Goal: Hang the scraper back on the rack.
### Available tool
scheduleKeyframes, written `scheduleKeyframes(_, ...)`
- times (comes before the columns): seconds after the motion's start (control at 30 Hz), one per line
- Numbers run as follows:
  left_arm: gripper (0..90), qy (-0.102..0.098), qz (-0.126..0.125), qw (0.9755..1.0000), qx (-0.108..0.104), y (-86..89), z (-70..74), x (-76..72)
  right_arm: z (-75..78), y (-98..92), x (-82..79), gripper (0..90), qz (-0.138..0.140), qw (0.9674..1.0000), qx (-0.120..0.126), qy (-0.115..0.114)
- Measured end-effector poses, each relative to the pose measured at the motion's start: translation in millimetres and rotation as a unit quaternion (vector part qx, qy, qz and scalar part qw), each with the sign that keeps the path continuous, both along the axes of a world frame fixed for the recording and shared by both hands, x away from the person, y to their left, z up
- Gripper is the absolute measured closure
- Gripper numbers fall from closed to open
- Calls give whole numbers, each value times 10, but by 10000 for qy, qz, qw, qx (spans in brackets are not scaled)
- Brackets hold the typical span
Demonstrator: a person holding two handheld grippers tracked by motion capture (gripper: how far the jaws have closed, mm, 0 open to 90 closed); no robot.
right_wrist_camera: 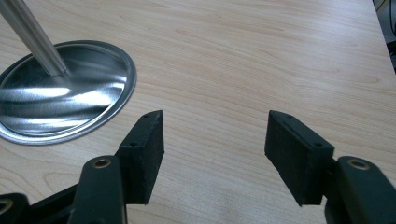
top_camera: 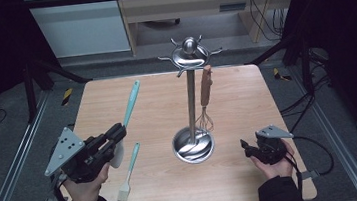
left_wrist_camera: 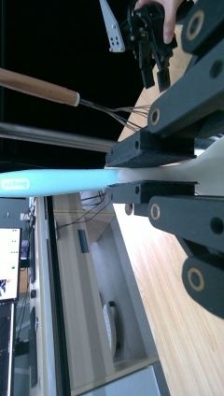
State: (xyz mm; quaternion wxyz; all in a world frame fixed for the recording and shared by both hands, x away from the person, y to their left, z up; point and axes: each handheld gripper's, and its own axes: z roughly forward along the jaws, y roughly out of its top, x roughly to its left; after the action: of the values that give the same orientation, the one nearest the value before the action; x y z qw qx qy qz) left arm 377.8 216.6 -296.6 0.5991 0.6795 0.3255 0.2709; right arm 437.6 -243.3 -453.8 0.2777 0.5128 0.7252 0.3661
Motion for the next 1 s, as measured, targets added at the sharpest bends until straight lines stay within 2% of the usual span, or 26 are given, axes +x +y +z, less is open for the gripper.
scheduleKeyframes(0.33, 813, -100, -184, 9998, -53, -140, 57, -37, 0, 1, 2, 380, -2, 10000, -4, 2)
scheduleKeyframes(1.0, 813, -401, -486, 9980, 10, -456, 269, -122, 5, -3, 0, 381, 8, 10000, 1, 6)
